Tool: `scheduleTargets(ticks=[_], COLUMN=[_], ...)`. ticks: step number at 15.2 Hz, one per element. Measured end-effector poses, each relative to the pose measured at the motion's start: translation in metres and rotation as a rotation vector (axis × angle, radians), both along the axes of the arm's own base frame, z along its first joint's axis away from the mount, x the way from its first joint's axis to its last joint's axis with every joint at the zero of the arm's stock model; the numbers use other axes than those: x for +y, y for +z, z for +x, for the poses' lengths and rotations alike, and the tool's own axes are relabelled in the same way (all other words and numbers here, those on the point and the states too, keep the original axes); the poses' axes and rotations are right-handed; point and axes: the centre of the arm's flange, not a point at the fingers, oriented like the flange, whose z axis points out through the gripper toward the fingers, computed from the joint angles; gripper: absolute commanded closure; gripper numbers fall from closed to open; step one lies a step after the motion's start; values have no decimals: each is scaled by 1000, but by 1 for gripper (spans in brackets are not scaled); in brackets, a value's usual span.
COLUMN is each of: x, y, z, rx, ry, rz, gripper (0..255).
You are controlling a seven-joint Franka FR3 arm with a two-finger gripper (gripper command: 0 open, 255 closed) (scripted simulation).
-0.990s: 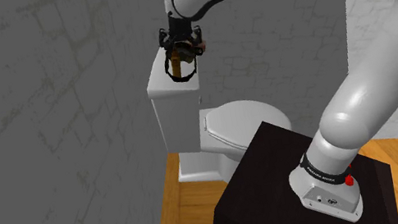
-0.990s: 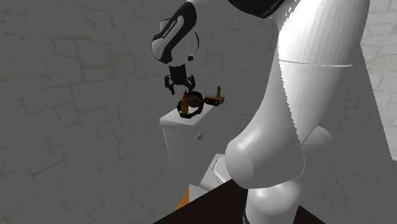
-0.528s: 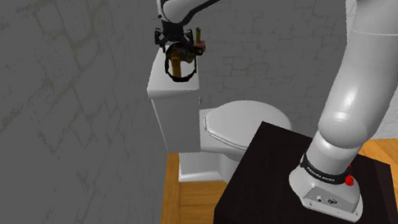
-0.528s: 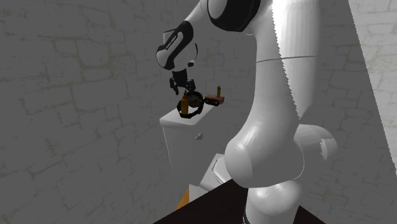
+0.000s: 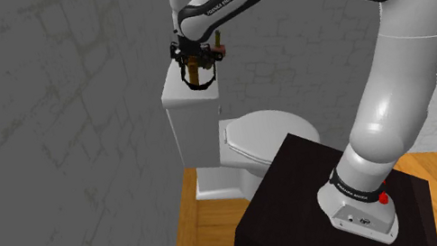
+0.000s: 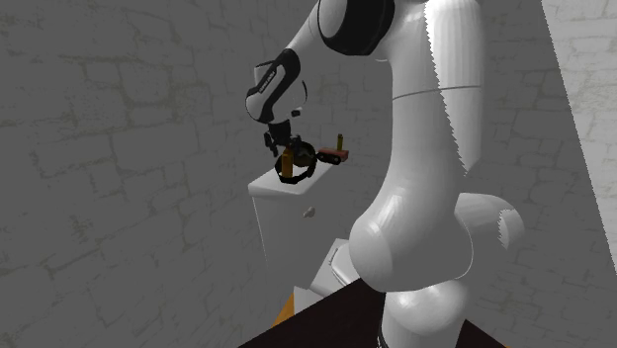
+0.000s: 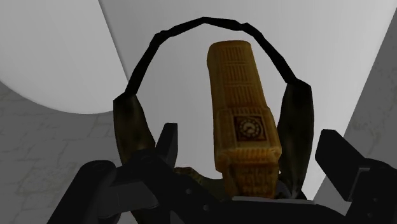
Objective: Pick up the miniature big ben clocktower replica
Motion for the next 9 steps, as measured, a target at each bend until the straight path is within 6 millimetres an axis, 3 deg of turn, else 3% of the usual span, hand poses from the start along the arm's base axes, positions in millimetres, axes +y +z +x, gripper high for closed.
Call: scheduleTargets(ticks=[1,9], x=[0,-1], y=[-2,-3], z=[0,0], rx=[0,-1], ry=[0,-1], rz=[0,-1], gripper=[255,255])
